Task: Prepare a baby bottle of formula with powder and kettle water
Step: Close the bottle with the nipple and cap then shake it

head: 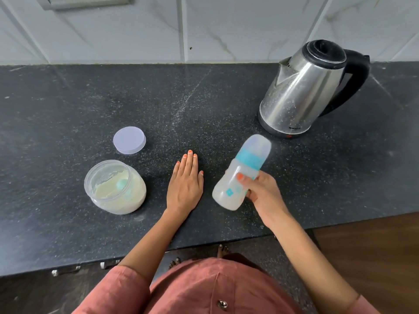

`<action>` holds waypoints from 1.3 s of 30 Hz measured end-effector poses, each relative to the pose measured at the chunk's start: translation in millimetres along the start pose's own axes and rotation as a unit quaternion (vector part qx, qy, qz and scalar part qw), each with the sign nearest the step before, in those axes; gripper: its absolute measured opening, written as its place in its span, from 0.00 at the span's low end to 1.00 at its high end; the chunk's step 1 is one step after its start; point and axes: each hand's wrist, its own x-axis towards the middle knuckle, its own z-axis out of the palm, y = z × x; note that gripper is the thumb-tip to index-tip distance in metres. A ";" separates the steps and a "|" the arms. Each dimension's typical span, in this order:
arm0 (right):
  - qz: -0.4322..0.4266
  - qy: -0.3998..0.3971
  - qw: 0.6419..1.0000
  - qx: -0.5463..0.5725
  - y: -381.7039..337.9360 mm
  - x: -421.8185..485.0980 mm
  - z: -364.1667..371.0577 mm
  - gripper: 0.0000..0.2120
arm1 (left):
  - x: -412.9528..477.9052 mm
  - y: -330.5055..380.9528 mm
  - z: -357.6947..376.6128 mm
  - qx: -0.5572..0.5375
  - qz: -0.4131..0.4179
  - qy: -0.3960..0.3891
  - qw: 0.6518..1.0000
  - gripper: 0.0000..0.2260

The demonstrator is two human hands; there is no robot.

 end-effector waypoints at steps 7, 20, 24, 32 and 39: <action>-0.017 0.026 0.998 0.048 -1.5 1.2 1.0 0.13 | -2.8 1.2 1.6 0.003 0.003 -0.003 1.000 0.23; 0.021 -0.002 0.998 -0.054 7.3 -8.8 6.4 0.10 | -0.8 1.2 0.9 0.006 0.000 -0.004 1.000 0.23; -0.015 0.071 0.984 0.165 -7.4 6.3 2.5 0.11 | 1.5 2.9 -0.5 0.003 0.005 0.000 1.000 0.23; 0.038 0.008 0.999 -0.003 -0.1 -7.1 6.3 0.18 | 1.0 0.9 0.7 0.004 0.003 -0.001 1.000 0.23; 0.001 0.027 1.000 0.003 -5.8 -4.4 9.4 0.13 | -3.1 0.6 2.9 -0.006 0.001 0.003 1.000 0.23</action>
